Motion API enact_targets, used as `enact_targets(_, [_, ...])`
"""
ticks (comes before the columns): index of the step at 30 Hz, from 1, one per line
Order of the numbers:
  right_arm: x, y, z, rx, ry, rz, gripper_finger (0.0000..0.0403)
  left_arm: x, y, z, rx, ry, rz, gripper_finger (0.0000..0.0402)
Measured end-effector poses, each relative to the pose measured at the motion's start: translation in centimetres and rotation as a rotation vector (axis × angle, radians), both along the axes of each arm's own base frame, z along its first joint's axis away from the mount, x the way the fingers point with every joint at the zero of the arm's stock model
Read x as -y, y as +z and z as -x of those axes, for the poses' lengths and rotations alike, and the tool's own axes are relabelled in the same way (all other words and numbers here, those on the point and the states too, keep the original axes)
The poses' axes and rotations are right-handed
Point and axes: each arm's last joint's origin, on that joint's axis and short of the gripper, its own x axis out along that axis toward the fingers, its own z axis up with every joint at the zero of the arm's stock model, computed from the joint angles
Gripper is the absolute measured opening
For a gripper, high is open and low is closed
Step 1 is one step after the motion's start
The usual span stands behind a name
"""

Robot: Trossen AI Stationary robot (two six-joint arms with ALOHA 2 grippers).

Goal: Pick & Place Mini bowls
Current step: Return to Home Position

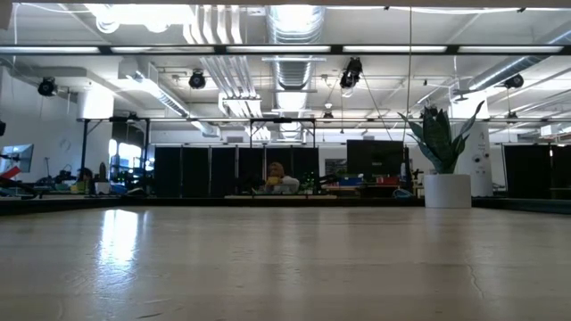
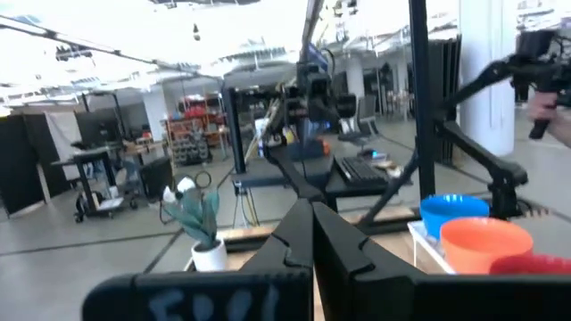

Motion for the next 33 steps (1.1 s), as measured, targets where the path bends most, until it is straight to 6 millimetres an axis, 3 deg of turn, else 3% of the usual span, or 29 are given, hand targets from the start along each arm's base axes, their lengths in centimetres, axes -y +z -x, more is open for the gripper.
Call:
enact_targets(16, [2.7, -4.0, 4.3, 0.144, -0.02, -0.087, 0.0008, -0.3, -2.7, 3.8, 0.099, 0.031, 0.029, 0.0])
enact_targets(33, [5.0, -7.0, 7.9, 0.258, -0.058, -0.182, 0.0008, -0.3, -2.8, 3.8, 0.071, 0.033, 0.016, 0.0])
